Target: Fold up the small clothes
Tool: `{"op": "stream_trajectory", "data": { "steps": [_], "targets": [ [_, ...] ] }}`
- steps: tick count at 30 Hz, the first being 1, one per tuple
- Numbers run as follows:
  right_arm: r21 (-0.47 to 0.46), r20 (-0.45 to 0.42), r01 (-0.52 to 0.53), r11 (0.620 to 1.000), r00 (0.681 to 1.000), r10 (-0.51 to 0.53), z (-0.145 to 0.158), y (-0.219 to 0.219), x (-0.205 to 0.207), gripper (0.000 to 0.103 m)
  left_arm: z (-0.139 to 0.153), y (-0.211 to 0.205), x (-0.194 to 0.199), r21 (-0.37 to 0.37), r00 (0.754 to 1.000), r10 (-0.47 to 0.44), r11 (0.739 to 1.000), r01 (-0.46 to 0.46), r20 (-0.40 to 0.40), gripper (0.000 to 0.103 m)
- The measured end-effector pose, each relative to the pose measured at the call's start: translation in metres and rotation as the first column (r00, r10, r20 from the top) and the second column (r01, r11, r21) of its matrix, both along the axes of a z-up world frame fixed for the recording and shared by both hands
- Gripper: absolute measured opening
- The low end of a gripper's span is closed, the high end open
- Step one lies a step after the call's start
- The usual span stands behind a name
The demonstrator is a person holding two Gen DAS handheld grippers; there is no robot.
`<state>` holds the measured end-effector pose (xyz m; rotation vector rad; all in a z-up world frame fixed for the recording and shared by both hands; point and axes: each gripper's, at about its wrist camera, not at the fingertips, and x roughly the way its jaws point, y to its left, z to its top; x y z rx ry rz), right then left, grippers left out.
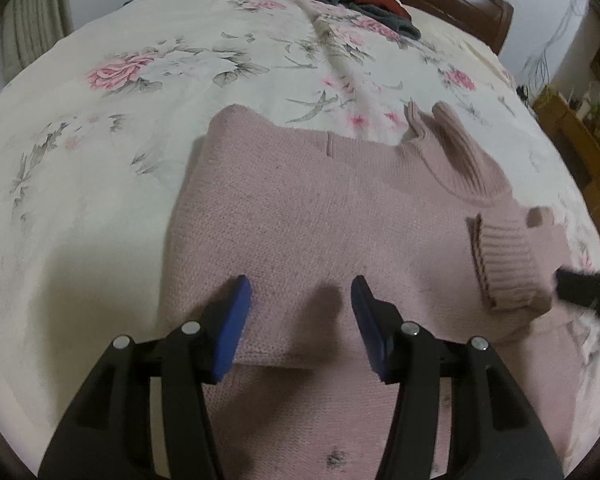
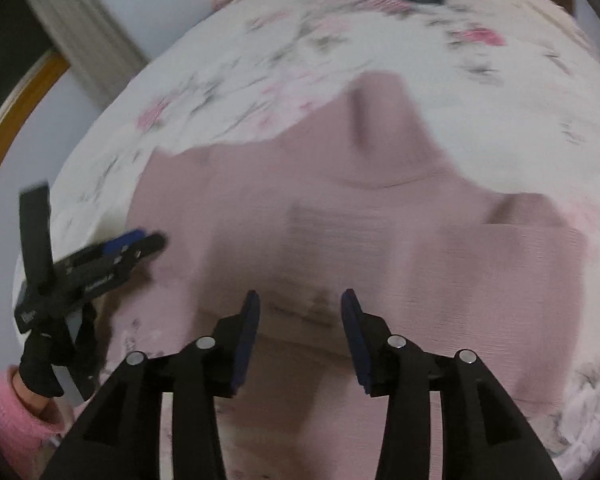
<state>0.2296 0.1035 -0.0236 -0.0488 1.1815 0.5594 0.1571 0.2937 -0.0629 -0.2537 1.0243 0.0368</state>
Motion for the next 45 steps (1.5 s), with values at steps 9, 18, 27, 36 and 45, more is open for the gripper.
{"op": "stream_trajectory", "data": {
  "steps": [9,18,27,36,45],
  "targets": [
    [-0.129,-0.039,-0.019,0.991,0.999,0.015,-0.045,0.036,0.012,0.049,-0.008,-0.009,0.005,0.076,0.999,-0.045,0.996,0.046,-0.015,0.054],
    [-0.106,-0.003,0.040,0.994,0.999,-0.041,-0.033,0.012,0.017,0.009,-0.011,-0.007,0.005,0.059,0.999,-0.039,0.997,0.039,-0.004,0.057],
    [0.114,-0.004,0.205,0.972,0.979,-0.206,0.013,-0.059,0.014,0.007,-0.013,-0.011,0.005,0.079,0.999,-0.043,0.996,0.043,-0.001,0.060],
    [0.161,-0.091,0.375,0.913,0.927,-0.365,0.018,-0.156,0.020,0.007,-0.014,-0.014,0.005,0.101,0.999,-0.048,0.994,0.047,0.003,0.062],
    [0.069,-0.185,0.377,0.924,0.915,-0.359,-0.029,-0.183,0.006,0.004,-0.014,-0.017,0.007,0.115,0.998,-0.059,0.992,0.060,-0.006,0.065]
  ]
}}
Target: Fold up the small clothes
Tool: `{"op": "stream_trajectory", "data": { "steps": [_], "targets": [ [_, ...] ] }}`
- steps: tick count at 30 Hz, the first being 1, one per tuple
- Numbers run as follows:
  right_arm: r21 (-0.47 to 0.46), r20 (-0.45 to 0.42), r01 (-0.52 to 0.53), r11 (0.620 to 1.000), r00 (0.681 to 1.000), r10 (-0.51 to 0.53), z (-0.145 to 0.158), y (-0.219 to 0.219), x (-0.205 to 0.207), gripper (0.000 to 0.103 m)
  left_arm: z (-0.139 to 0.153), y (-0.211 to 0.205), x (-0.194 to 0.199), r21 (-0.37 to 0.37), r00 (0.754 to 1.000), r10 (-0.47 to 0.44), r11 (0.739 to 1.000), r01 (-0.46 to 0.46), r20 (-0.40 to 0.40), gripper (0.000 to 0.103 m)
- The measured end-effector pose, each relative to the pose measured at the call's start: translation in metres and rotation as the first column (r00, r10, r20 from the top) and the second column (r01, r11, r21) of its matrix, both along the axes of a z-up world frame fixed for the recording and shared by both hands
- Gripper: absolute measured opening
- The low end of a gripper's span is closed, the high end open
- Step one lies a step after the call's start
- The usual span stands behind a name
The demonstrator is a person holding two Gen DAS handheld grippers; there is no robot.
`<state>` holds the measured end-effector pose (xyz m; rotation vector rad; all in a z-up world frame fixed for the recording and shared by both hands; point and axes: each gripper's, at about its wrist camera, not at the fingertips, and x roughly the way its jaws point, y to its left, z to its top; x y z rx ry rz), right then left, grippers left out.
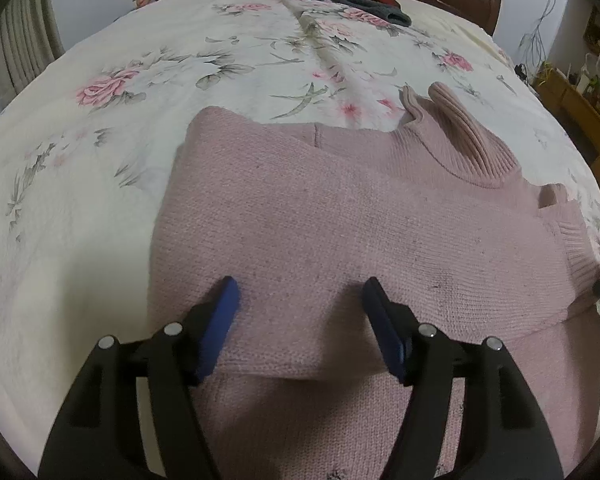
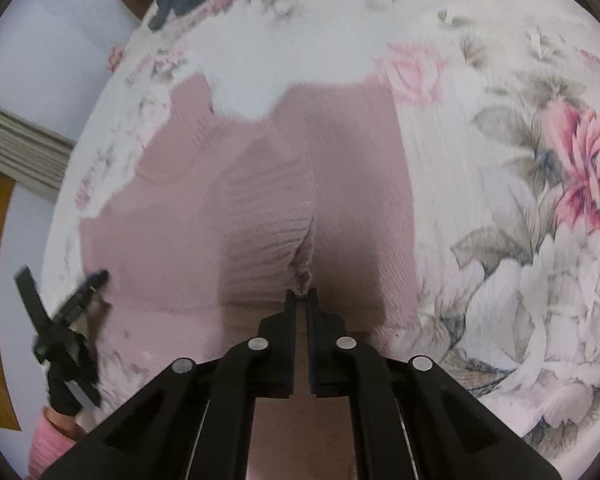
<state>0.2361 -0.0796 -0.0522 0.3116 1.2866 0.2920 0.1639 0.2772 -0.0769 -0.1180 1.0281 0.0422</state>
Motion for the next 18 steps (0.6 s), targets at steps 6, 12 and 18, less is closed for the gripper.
{"op": "stream_trajectory", "data": {
  "steps": [6,12,18],
  "targets": [
    [-0.130,0.113,-0.051,0.990,0.991,0.066,0.030,0.013,-0.006,0.009,0.021,0.005,0.002,-0.079,1.000,0.027,0.997,-0.026,0.015,0.065],
    [-0.115,0.164,-0.086,0.990,0.981,0.104,0.052,0.037,0.011,0.011,0.036,-0.019,0.015,-0.099,0.999,-0.003,0.995,0.007,0.040,0.065],
    [-0.186,0.132,-0.121,0.975,0.980,0.147,0.024,0.061,0.023,0.015,0.021,-0.034,0.021,-0.071,0.999,-0.033,0.997,0.033,0.005,0.066]
  ]
}}
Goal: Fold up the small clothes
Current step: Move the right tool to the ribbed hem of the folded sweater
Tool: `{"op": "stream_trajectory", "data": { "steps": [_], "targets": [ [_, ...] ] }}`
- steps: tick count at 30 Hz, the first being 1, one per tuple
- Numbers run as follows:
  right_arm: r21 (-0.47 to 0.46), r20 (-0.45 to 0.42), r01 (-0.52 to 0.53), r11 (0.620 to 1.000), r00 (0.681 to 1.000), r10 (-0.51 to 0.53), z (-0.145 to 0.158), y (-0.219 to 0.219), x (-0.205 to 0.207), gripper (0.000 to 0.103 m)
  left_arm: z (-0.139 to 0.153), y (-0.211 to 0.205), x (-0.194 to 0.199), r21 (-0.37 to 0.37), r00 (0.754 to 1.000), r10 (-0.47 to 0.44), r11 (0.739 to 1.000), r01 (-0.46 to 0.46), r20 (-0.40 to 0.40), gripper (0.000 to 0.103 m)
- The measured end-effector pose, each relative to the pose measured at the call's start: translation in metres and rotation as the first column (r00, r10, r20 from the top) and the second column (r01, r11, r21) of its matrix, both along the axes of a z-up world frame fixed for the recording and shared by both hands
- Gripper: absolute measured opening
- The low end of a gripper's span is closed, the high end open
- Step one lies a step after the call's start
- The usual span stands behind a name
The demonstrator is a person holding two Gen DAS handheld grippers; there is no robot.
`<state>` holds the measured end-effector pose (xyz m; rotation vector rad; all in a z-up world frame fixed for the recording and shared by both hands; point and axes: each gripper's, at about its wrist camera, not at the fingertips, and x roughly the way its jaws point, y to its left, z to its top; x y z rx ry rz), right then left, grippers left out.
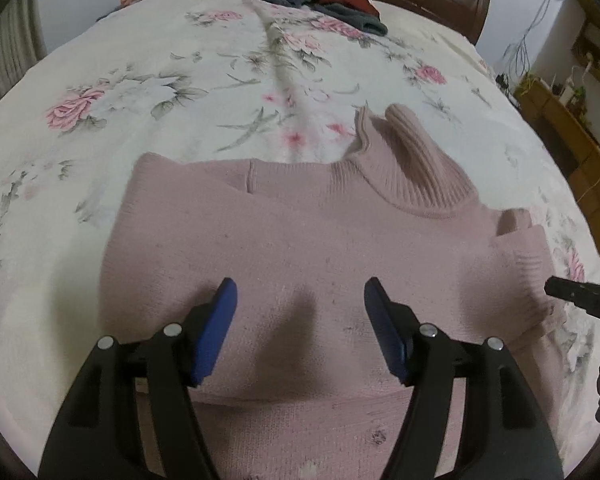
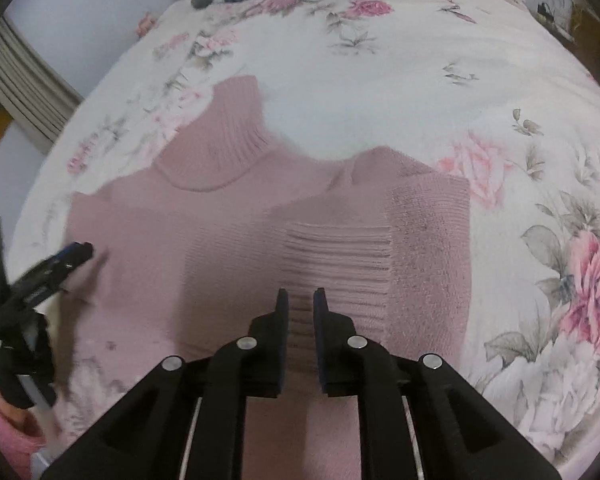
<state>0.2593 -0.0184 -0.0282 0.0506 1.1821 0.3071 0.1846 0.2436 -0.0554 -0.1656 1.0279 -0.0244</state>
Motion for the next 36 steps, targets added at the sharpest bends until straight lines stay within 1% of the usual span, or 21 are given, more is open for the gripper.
{"op": "stream_trajectory", "data": {
  "steps": [2,6,10,17,20,22,23,24,26,27,28,29,30,31,36],
  "targets": [
    [0.013,-0.015,0.008,1.000,1.000,-0.007,-0.007,-0.004,0.000,0.017,-0.006,0.003,0.001,0.010,1.000,0.001,1.000,-0.001,-0.013,0.066],
    [0.008,-0.031,0.017,1.000,0.999,-0.017,-0.020,-0.013,-0.002,0.016,-0.018,0.010,-0.001,0.013,1.000,-0.006,1.000,0.006,-0.023,0.066],
    [0.038,-0.042,0.032,0.999,0.999,-0.030,-0.027,-0.020,-0.006,0.016,-0.022,0.006,-0.002,0.053,0.999,-0.035,0.998,0.036,-0.027,0.066],
    [0.078,-0.043,0.045,0.996,0.998,-0.041,-0.042,-0.027,-0.010,0.014,-0.029,0.003,-0.006,0.089,0.998,-0.056,0.994,0.058,-0.020,0.065],
    [0.075,-0.049,0.037,0.996,0.998,-0.033,-0.042,-0.025,-0.008,0.014,-0.027,0.001,-0.004,0.098,0.998,-0.055,0.994,0.057,-0.029,0.066],
    [0.046,-0.059,0.013,0.999,0.998,-0.011,-0.038,-0.021,-0.006,0.014,-0.023,0.002,-0.002,0.090,0.998,-0.054,0.994,0.058,-0.041,0.066],
    [0.040,-0.062,0.006,0.999,0.998,-0.003,-0.036,-0.019,-0.005,0.015,-0.021,0.002,0.000,0.083,0.997,-0.055,0.995,0.058,-0.046,0.066],
    [0.044,-0.061,-0.006,0.999,0.998,0.009,-0.030,-0.018,-0.002,0.018,-0.016,0.003,0.003,0.068,0.997,-0.056,0.996,0.059,-0.045,0.066],
    [0.071,-0.042,-0.028,0.997,0.999,0.031,-0.019,-0.015,0.004,0.020,-0.006,0.005,0.009,0.055,0.998,-0.058,0.997,0.059,-0.023,0.066],
    [0.086,-0.026,-0.036,0.996,0.999,0.039,-0.012,-0.013,0.010,0.024,0.002,0.005,0.017,0.057,0.998,-0.060,0.997,0.060,-0.002,0.066],
    [0.104,-0.013,-0.040,0.994,0.999,0.042,-0.007,-0.011,0.017,0.030,0.006,0.005,0.022,0.058,0.998,-0.063,0.996,0.063,0.007,0.067],
    [0.125,-0.003,-0.045,0.991,0.999,0.045,-0.003,-0.009,0.024,0.033,0.009,0.003,0.030,0.061,0.998,-0.068,0.996,0.067,0.016,0.067],
    [0.148,0.005,-0.055,0.987,0.998,0.055,0.001,-0.004,0.035,0.039,0.013,0.001,0.042,0.064,0.997,-0.077,0.995,0.075,0.023,0.068],
    [0.154,0.007,-0.063,0.986,0.998,0.063,0.003,0.002,0.045,0.042,0.015,-0.002,0.051,0.062,0.996,-0.087,0.994,0.086,0.025,0.071],
    [0.169,-0.012,-0.093,0.981,0.995,0.097,-0.004,0.039,0.106,0.042,0.012,-0.026,0.106,0.073,0.987,-0.159,0.985,0.159,-0.004,0.074]
  ]
}}
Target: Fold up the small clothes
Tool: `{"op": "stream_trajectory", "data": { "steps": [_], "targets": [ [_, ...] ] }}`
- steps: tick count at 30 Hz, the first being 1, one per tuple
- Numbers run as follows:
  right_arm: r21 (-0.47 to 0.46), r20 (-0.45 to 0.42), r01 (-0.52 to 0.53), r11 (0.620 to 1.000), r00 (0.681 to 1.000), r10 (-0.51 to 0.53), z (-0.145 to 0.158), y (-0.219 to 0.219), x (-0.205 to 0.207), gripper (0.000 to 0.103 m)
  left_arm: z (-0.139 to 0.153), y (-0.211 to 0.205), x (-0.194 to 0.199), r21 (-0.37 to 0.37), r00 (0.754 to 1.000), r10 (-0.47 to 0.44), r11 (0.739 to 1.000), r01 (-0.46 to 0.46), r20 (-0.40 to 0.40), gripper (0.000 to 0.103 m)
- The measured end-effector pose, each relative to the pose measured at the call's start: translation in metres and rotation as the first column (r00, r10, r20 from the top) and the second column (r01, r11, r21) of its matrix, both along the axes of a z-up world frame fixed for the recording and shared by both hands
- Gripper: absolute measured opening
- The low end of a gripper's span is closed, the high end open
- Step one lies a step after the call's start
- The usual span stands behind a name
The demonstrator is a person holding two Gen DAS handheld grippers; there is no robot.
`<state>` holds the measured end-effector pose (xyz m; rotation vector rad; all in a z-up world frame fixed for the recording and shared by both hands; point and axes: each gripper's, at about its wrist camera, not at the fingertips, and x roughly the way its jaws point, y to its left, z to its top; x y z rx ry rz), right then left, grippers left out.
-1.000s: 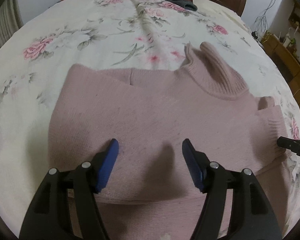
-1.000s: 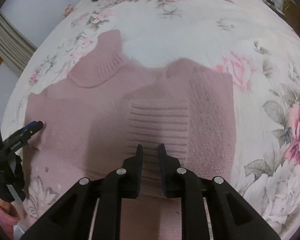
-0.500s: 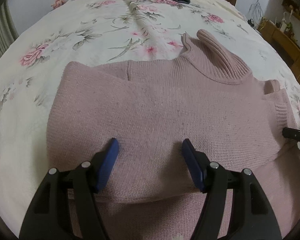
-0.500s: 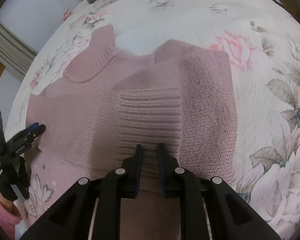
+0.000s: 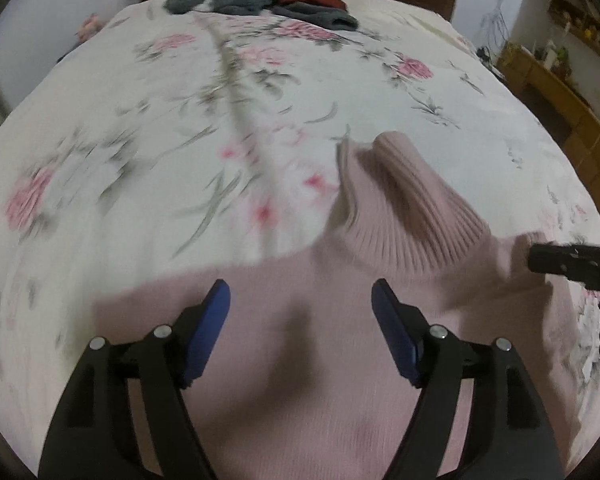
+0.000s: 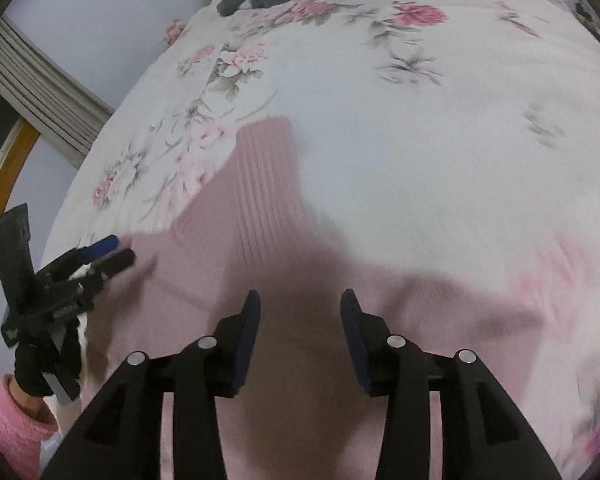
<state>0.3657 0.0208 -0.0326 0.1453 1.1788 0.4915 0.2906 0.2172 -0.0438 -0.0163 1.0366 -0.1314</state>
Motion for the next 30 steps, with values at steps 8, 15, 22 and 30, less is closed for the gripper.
{"op": "stream_trajectory", "data": {
  "steps": [8,15,22,30],
  "targets": [
    [0.027,-0.016,-0.017,0.999,1.000,0.017,-0.028,0.027,0.063,0.055,-0.025,-0.031,0.065,-0.030,0.997,-0.069,0.997,0.068,-0.032,0.074],
    [0.053,-0.054,-0.022,0.998,0.998,0.025,-0.049,0.046,0.093,0.056,-0.057,-0.043,0.085,-0.076,0.992,-0.096,0.993,0.089,-0.086,0.060],
    [0.106,-0.010,-0.058,0.993,0.998,0.060,-0.038,0.045,0.084,0.011,-0.047,-0.033,0.077,-0.214,0.993,-0.108,0.972,0.094,-0.056,0.008],
    [0.150,0.131,-0.139,0.979,0.984,0.120,0.009,0.031,0.039,0.011,-0.005,-0.022,0.028,-0.307,0.982,-0.161,0.934,0.183,0.096,0.008]
  ]
}}
